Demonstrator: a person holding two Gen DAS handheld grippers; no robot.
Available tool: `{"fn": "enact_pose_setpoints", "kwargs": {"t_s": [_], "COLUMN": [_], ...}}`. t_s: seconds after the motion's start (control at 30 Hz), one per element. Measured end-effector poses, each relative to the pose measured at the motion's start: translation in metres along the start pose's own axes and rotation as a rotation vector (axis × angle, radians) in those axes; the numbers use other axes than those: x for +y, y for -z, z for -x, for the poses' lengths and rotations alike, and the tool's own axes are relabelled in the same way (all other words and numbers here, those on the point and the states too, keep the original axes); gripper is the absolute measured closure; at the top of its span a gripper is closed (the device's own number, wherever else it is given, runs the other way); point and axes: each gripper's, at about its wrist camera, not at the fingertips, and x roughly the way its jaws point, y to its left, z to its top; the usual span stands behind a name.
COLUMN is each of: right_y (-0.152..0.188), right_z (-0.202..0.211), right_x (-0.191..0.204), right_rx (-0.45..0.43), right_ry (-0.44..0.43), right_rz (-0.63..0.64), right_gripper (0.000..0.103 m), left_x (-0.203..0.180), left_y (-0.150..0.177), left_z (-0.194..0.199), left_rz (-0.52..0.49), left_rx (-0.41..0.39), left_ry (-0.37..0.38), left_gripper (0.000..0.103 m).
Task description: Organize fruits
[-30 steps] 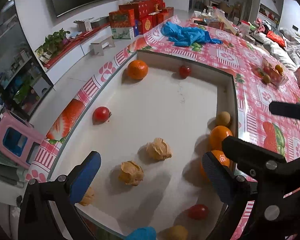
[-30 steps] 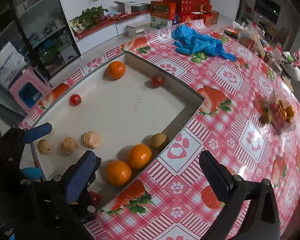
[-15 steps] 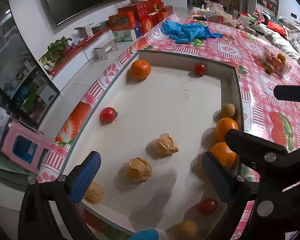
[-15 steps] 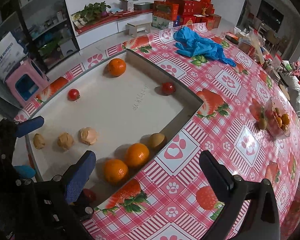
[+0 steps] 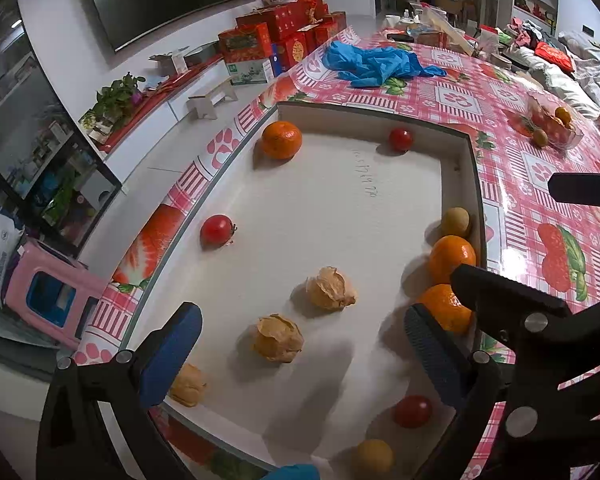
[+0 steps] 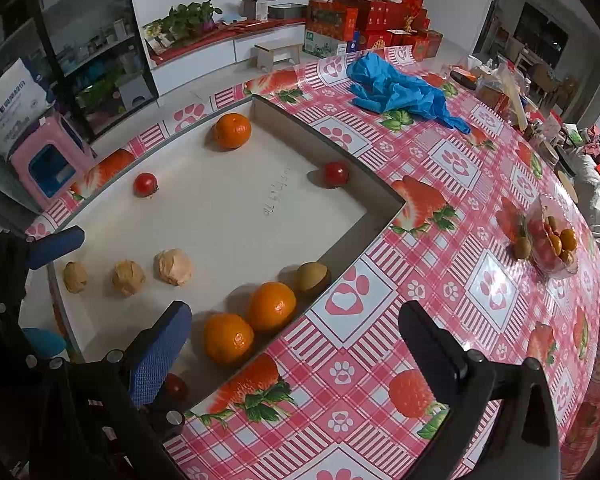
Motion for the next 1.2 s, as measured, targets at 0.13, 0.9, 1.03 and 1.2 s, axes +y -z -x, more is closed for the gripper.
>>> {"fn": "enact_pose_setpoints", "kwargs": {"t_s": [0.13,0.9,1.03,1.2], "right_y": [0.0003,0.0002,0.0003,0.0002], "right_z": [0.0004,0.0014,0.0015,0.0017], "right_x": [0.0001,0.0008,0.0010,0.0014], "right_rx": [0.000,0.001,0.002,0.001], "right_ry": [0.001,0.006,0.006,0.006], "right_rz": [-0.001,0.002,0.002,0.003], "right_gripper": [0.000,0.000,0.000,0.000], "left_x": [0.0013,-0.0019,-0.0021,-0.0023], "left_y": [0.0010,0.0025,0.0030,0.0029], "left_z": [0.0017,0.0023,0.0021,0.0022], "left_rz": [-0.001,-0.012,-0.013,-0.013], "left_rx": [-0.004,0.000,-0.001,0.000], "left_ry": [-0.004,-0.010,-0.009,-0.009], "left_gripper": [0.001,0.001,0.001,0.001]}}
